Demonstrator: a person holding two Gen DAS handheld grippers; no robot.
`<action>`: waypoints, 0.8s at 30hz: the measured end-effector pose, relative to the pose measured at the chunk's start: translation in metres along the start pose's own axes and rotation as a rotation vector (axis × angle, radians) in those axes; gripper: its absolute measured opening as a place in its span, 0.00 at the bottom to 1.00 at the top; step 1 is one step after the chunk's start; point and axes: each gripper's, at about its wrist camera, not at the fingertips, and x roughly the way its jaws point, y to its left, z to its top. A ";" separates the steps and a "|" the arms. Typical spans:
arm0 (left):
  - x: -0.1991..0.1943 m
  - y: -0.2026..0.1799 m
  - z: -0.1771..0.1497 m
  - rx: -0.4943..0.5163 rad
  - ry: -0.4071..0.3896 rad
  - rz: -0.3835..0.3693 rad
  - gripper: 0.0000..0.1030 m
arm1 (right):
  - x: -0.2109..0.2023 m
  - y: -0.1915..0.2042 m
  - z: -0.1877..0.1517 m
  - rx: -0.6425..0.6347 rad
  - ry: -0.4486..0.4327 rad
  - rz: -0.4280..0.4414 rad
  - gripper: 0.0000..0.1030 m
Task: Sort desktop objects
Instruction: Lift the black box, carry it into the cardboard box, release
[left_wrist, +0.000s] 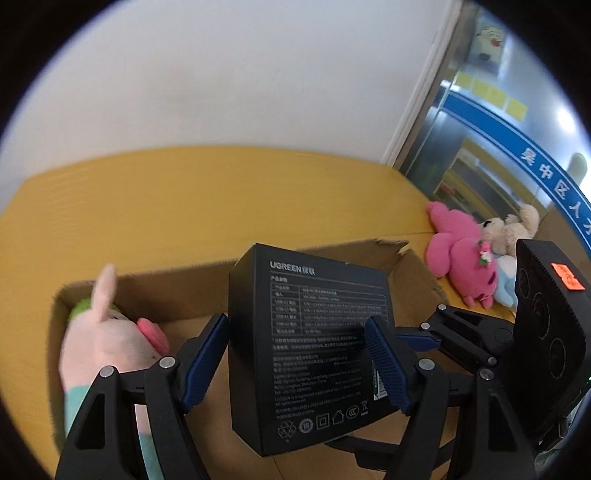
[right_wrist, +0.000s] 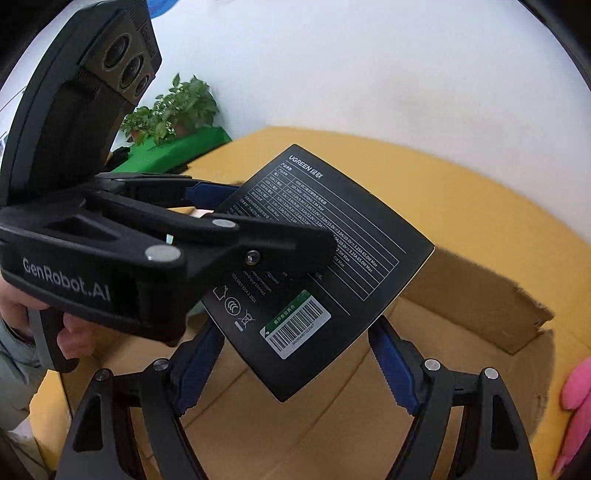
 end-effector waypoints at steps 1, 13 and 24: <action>0.009 0.002 0.001 -0.009 0.020 0.002 0.73 | 0.009 -0.007 0.000 0.014 0.015 0.005 0.77; 0.082 0.028 -0.006 -0.153 0.270 0.003 0.63 | 0.079 -0.065 -0.011 0.149 0.137 -0.003 0.76; 0.035 0.023 0.006 -0.100 0.210 0.090 0.61 | 0.069 -0.042 -0.009 0.115 0.122 -0.030 0.76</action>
